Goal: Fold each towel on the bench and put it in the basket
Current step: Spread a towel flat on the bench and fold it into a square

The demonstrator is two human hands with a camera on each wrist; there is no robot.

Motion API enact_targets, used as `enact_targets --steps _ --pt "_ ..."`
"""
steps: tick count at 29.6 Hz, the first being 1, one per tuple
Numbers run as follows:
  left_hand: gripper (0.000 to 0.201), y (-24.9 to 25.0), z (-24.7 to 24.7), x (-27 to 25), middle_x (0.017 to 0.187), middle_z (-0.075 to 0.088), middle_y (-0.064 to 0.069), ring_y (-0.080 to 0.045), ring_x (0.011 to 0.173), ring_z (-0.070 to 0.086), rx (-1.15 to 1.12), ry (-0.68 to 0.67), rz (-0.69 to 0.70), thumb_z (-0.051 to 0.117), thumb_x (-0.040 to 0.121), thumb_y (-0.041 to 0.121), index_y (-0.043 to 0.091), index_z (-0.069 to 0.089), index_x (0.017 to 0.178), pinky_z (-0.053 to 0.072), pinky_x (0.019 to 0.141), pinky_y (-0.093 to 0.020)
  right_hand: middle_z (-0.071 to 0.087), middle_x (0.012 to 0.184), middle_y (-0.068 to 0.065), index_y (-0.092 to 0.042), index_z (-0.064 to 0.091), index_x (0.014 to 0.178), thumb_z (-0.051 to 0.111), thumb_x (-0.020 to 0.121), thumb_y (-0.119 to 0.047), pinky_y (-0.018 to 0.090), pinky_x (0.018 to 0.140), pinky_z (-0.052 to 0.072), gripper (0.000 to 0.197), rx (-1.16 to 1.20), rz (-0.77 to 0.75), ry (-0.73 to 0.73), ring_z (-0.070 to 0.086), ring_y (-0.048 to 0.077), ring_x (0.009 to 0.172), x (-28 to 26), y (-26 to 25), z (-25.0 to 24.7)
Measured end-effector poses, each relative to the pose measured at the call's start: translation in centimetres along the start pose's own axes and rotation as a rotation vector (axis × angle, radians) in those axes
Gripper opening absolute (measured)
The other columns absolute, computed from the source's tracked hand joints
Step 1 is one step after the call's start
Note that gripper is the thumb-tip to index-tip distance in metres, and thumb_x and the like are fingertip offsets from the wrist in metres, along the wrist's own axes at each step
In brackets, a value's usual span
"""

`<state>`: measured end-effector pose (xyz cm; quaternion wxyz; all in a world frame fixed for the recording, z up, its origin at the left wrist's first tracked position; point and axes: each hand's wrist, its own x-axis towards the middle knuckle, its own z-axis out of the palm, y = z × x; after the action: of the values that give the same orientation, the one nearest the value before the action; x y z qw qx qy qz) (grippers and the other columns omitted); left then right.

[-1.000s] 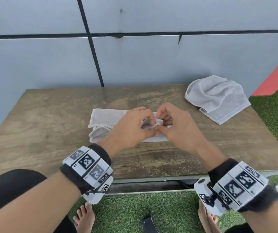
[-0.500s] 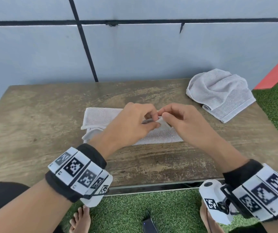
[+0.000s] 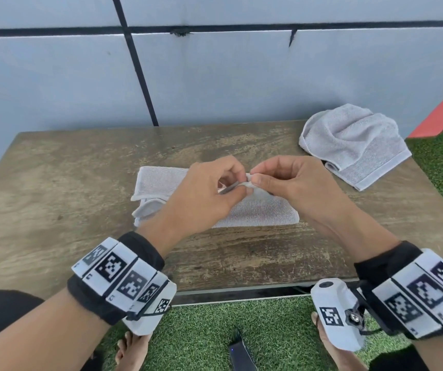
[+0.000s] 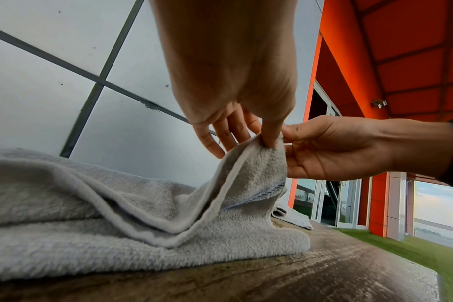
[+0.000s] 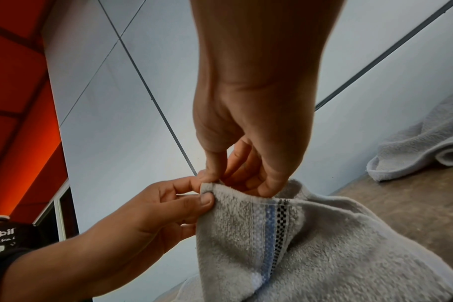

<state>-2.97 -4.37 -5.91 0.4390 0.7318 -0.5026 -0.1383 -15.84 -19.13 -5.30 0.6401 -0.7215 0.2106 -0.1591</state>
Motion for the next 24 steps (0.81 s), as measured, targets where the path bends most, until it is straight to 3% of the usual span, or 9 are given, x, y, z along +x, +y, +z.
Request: enact_targets --steps 3,5,9,12,14,19,24 --pt "0.012 -0.1 -0.4 -0.4 0.075 0.071 0.009 -0.008 0.075 0.067 0.014 0.015 -0.010 0.074 0.088 0.019 0.017 0.063 0.084 0.050 0.079 -0.020 0.075 0.084 0.002 -0.009 0.077 0.097 0.074 0.087 -0.007 0.015 0.071 0.048 0.011 0.037 0.001 -0.066 0.063 0.005 0.073 0.2 0.2 0.4" --pt "0.012 -0.1 -0.6 -0.6 0.077 0.072 0.008 -0.009 0.076 0.067 -0.002 0.020 -0.024 0.073 0.089 0.020 0.018 0.062 0.085 0.051 0.081 -0.022 0.076 0.087 0.002 -0.008 0.077 0.099 0.072 0.089 -0.004 0.013 0.071 0.048 0.013 0.011 -0.017 -0.081 0.062 0.003 0.073 0.3 0.1 0.6" --pt "0.011 -0.1 -1.0 -0.8 0.076 0.071 0.005 -0.012 0.077 0.067 -0.023 0.028 -0.023 0.072 0.091 0.023 0.017 0.064 0.086 0.052 0.082 -0.026 0.078 0.091 0.005 -0.012 0.078 0.098 0.074 0.088 -0.008 0.024 0.080 0.052 0.011 -0.020 -0.029 -0.031 0.069 0.011 0.083 0.7 0.0 0.7" --pt "0.011 -0.2 -1.2 -0.9 0.077 0.071 0.003 -0.014 0.079 0.067 -0.033 0.034 -0.010 0.071 0.092 0.022 0.016 0.064 0.087 0.052 0.085 -0.031 0.078 0.089 0.007 -0.014 0.078 0.092 0.078 0.085 -0.011 0.038 0.087 0.055 0.007 -0.049 -0.038 0.006 0.071 0.017 0.082 1.1 -0.1 0.8" --pt "0.011 -0.3 -1.4 -0.9 0.078 0.070 0.003 -0.014 0.080 0.067 -0.037 0.043 0.000 0.071 0.092 0.022 0.015 0.064 0.087 0.053 0.084 -0.036 0.078 0.089 0.008 -0.012 0.078 0.091 0.077 0.085 -0.010 0.039 0.089 0.056 0.006 -0.069 -0.061 0.005 0.072 0.019 0.083 1.2 -0.3 0.8" --pt "0.011 -0.8 -1.6 -0.9 0.079 0.072 0.006 -0.013 0.082 0.069 -0.039 0.059 -0.016 0.072 0.091 0.024 0.017 0.064 0.086 0.054 0.083 -0.040 0.079 0.088 0.005 -0.011 0.079 0.095 0.071 0.091 -0.006 0.029 0.085 0.057 0.010 -0.135 -0.091 -0.040 0.073 0.017 0.084 1.4 -0.5 1.0" --pt "0.011 -1.0 -1.6 -1.1 0.079 0.072 0.008 -0.010 0.081 0.069 -0.036 0.068 -0.034 0.074 0.089 0.024 0.016 0.066 0.086 0.053 0.081 -0.040 0.078 0.089 0.005 -0.014 0.080 0.095 0.069 0.093 -0.007 0.048 0.091 0.055 0.014 -0.200 -0.108 -0.051 0.071 0.034 0.093 1.5 -0.6 1.5"
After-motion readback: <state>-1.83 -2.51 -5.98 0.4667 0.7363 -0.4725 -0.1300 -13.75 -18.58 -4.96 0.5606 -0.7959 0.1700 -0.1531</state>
